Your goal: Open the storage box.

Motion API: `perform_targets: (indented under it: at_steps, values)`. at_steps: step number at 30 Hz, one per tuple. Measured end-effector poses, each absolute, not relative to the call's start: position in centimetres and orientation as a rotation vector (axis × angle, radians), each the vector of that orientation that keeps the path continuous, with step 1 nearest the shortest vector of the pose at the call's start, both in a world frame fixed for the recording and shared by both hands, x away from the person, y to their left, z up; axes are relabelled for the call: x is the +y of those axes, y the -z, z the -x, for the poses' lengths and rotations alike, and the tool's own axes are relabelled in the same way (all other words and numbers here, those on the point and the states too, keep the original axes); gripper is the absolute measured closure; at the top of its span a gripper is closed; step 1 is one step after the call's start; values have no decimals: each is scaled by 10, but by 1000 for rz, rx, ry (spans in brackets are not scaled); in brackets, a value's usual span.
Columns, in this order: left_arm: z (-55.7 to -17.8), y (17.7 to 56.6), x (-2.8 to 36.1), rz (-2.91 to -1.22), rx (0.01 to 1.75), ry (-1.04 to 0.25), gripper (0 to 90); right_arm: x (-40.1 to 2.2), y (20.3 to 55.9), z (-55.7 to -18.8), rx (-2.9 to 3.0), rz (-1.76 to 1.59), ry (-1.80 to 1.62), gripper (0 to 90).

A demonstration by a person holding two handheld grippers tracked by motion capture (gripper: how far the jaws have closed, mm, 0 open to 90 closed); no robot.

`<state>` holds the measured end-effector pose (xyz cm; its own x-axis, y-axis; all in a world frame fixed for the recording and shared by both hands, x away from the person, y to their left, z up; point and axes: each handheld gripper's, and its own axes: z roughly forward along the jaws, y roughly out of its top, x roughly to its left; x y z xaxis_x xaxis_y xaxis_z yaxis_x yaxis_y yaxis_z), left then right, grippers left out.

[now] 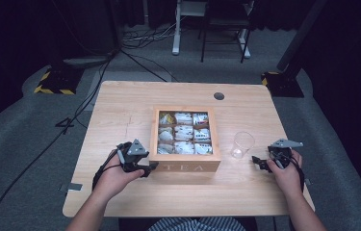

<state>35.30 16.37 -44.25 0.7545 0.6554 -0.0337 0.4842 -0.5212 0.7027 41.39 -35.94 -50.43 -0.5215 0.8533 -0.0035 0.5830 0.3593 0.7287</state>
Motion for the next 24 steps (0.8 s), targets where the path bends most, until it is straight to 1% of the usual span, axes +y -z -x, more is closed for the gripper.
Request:
perform_targets:
  at_steps: [5, 10, 16, 24]
  values:
    - [-352, 441, 163, -2242, 821, -336, 455, -359, 504, -414, 2243, -1257, -968, 103]
    - [-351, 439, 164, -2244, 827, -323, 499, -359, 504, -414, 2243, -1258, -969, 103]
    - [-351, 437, 164, -2252, 820, -323, 529, -359, 504, -414, 2243, -1258, -969, 104]
    - [-351, 432, 164, -2251, 827, -326, 536, -359, 504, -414, 2243, -1257, -968, 103]
